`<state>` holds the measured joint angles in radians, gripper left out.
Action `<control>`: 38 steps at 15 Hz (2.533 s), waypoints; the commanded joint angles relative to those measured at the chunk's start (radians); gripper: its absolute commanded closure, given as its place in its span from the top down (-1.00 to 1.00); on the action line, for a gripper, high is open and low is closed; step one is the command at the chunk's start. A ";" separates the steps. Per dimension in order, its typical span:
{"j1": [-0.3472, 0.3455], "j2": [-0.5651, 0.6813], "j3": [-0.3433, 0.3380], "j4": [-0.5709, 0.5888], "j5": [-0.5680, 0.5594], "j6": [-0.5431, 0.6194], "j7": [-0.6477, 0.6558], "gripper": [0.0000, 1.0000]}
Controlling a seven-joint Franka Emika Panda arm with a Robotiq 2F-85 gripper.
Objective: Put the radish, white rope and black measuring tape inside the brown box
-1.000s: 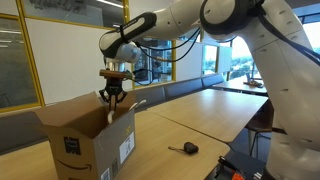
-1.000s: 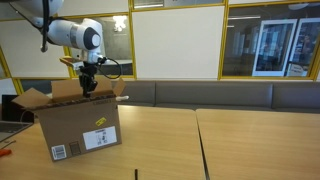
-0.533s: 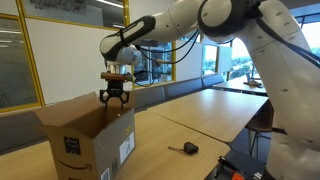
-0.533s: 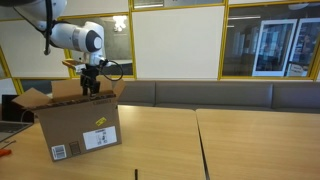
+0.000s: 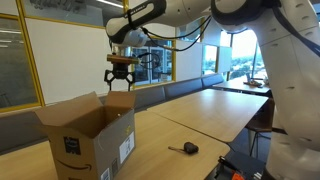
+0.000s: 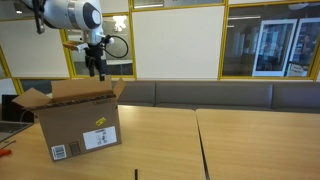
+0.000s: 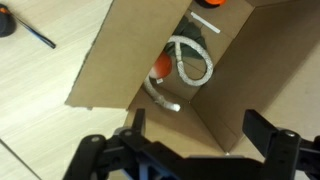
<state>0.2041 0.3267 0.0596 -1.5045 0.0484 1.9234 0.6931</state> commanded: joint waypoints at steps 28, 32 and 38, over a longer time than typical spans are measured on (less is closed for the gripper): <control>-0.342 -0.411 -0.142 -1.016 -0.150 0.576 -0.245 1.00; -0.347 -0.293 -0.177 -1.007 -0.096 0.636 -0.357 1.00; -0.346 -0.176 -0.177 -1.011 0.038 0.717 -0.512 1.00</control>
<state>-0.1410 0.1070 -0.1216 -2.5216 0.0163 2.5877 0.2627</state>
